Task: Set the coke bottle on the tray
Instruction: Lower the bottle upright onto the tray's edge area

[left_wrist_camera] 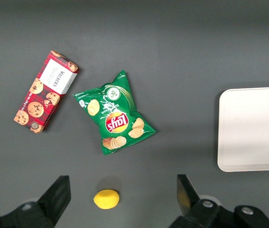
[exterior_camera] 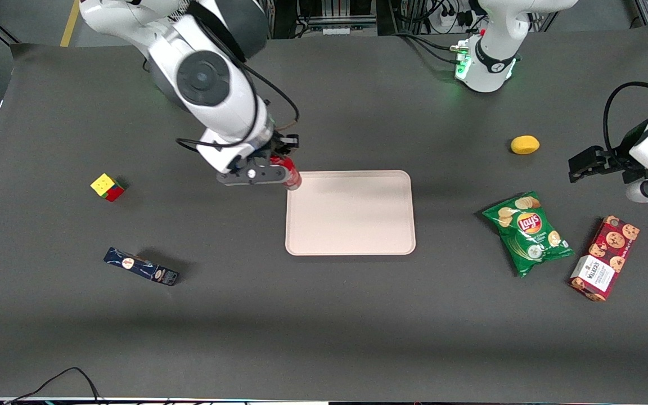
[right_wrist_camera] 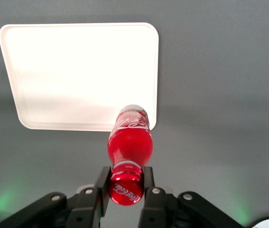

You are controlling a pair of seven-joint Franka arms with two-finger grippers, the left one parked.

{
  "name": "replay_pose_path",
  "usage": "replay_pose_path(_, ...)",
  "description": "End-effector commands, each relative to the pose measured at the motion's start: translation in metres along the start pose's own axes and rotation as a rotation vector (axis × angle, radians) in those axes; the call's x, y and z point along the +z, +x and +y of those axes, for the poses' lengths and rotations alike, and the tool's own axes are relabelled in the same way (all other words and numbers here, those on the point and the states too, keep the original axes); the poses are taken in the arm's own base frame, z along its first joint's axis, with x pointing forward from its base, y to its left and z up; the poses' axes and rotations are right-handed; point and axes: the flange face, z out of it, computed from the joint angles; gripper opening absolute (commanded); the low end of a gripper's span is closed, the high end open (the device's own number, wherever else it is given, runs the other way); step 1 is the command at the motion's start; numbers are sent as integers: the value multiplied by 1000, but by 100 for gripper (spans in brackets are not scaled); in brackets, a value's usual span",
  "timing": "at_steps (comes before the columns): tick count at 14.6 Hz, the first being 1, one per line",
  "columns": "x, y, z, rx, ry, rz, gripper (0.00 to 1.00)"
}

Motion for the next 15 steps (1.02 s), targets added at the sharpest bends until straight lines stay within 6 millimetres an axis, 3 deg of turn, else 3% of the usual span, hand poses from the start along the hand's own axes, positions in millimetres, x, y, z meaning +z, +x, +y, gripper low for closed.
replay_pose_path(1, 31, 17, -27, 47, -6, -1, 0)
replay_pose_path(9, 108, 55, -34, 53, -55, 19, 0)
replay_pose_path(15, 129, 65, -35, 89, -66, 38, 0)
